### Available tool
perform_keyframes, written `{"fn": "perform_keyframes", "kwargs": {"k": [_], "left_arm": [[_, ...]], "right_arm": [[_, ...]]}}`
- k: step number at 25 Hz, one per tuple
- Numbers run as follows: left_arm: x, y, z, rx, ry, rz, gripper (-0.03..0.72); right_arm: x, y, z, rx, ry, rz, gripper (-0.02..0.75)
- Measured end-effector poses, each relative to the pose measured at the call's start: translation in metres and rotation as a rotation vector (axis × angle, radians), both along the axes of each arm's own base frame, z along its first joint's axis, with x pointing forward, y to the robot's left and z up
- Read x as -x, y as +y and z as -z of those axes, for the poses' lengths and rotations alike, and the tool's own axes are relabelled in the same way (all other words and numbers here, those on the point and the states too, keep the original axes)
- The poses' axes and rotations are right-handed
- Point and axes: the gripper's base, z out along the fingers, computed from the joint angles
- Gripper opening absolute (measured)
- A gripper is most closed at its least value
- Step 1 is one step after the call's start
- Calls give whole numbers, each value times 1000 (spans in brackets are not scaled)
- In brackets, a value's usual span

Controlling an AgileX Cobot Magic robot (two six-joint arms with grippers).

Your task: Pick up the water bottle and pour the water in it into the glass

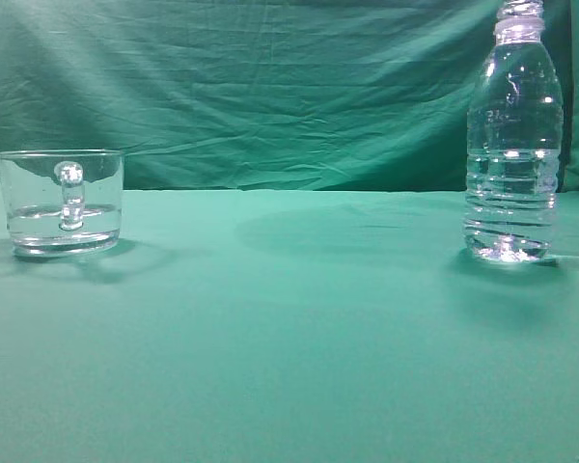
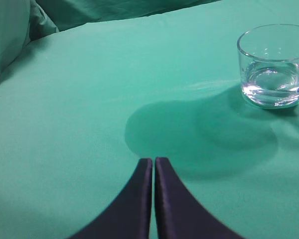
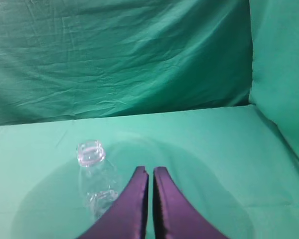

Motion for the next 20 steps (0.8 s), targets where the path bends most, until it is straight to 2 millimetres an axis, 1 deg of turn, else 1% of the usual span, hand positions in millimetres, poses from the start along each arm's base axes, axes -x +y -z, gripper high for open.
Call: {"fn": "perform_keyframes", "kwargs": {"k": [3,6,13,15,20], "left_arm": [[0,0,0,0,0,0,0],[0,0,0,0,0,0,0],[0,0,0,0,0,0,0],[0,0,0,0,0,0,0],[0,0,0,0,0,0,0]], "right_arm": [[13,-3,21,13,-16,-1,0],[21,-4,40,50,-34,-8,0],[26,-7,75,77,-44,29,0],[28,-9,81,79,-45,53,0],[31,-13,82,74,-63,124,0]]}}
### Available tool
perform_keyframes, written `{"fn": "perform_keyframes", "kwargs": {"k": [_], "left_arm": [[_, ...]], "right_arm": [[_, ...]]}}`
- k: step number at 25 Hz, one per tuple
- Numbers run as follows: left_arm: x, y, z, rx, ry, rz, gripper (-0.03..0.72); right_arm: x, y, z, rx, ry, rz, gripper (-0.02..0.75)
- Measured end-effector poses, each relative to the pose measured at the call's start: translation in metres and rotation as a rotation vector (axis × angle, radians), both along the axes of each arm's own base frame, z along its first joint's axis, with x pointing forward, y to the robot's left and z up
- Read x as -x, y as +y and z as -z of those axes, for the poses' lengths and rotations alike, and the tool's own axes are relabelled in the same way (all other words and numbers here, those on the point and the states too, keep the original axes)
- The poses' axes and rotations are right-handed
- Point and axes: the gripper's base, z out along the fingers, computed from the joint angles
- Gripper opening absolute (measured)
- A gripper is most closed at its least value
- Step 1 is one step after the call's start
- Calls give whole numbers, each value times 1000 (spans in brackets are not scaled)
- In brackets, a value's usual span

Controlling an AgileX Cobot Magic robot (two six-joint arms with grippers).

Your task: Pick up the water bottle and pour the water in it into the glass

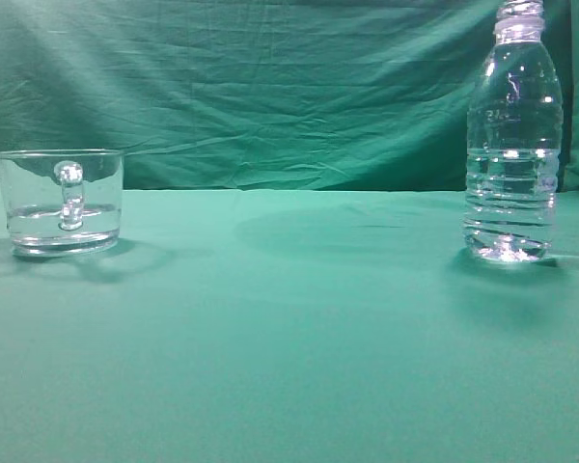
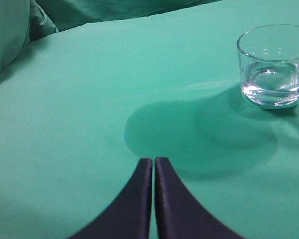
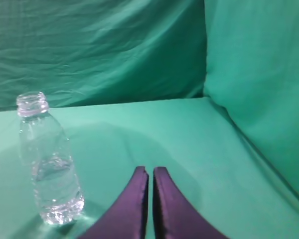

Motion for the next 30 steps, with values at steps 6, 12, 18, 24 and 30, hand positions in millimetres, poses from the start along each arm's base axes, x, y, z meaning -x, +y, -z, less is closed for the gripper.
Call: {"fn": "perform_keyframes", "kwargs": {"k": [6,12,18,24,30], "left_arm": [[0,0,0,0,0,0,0],[0,0,0,0,0,0,0],[0,0,0,0,0,0,0],[0,0,0,0,0,0,0],[0,0,0,0,0,0,0]], "right_arm": [[1,-4,8,-5,82,43,0],[2,-4,10,3,108,48,0],[4,6,18,32,195,-71,0],[5,9,21,51,230,-103,0],[5,9,21,46,230,-104,0]]}}
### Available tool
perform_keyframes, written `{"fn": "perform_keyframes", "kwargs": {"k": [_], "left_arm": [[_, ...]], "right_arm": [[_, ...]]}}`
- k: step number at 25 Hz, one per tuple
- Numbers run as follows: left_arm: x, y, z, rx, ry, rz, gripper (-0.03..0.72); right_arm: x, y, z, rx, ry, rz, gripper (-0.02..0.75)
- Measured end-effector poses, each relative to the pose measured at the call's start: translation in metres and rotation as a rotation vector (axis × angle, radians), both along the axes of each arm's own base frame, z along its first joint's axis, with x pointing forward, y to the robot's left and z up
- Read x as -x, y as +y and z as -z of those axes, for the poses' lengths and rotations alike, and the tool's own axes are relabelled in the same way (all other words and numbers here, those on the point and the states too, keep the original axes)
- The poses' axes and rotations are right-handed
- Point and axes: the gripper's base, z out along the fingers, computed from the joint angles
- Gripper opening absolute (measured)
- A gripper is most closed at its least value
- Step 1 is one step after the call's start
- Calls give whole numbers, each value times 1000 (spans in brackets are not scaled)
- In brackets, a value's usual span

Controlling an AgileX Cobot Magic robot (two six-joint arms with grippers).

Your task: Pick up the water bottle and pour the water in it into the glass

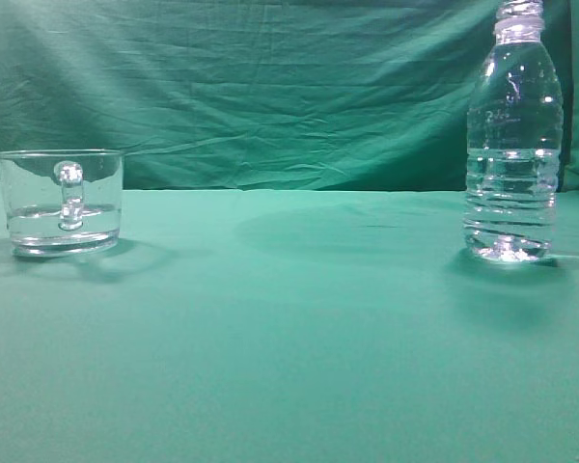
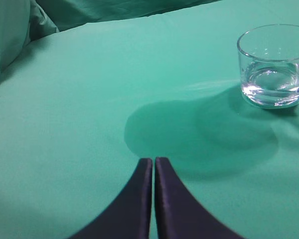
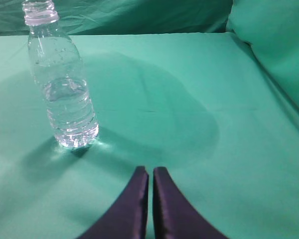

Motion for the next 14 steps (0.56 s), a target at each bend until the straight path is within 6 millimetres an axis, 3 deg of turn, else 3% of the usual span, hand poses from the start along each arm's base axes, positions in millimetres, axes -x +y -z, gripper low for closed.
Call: {"fn": "perform_keyframes", "kwargs": {"k": [14], "left_arm": [[0,0,0,0,0,0,0]], "right_arm": [[0,0,0,-6,2,0,0]]}}
